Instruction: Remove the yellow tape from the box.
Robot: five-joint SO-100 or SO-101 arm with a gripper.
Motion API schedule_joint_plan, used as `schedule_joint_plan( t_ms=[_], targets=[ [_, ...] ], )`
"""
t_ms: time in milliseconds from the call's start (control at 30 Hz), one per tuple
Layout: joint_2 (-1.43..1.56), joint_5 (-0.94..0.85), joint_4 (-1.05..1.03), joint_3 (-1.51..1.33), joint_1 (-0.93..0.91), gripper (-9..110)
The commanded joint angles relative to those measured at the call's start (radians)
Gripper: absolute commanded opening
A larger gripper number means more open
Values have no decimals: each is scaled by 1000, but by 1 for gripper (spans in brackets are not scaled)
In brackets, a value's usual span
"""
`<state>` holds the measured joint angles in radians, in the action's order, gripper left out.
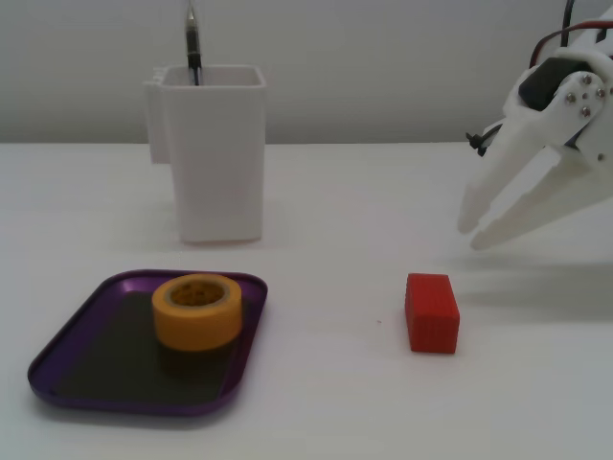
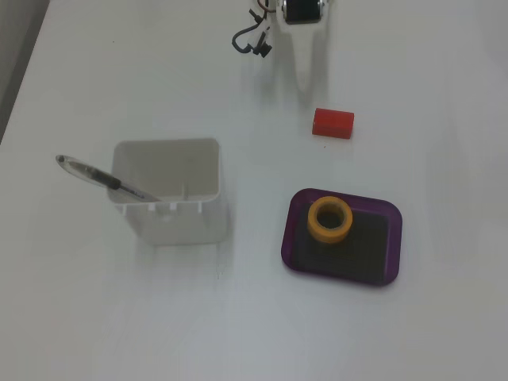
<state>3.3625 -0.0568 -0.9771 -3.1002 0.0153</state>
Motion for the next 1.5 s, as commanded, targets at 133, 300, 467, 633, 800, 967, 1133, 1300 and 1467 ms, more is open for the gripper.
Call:
schedule_joint_plan(
  t_ms=[133, 300, 467, 633, 800, 967, 1133, 1300, 1467],
  targets=[
    [69, -8, 17, -12, 38, 1],
    [69, -8, 17, -12, 38, 1],
    [69, -9, 17, -5, 34, 1],
    [49, -3, 54, 112, 21, -1],
    [-109, -12, 112, 275, 21, 0],
    [-492, -54, 199, 477, 37, 0],
    [-971, -232, 241, 764, 31, 3],
    [-1391, -348, 225, 1092, 25, 12],
    [-1710, -351, 225, 1384, 25, 14]
  ],
)
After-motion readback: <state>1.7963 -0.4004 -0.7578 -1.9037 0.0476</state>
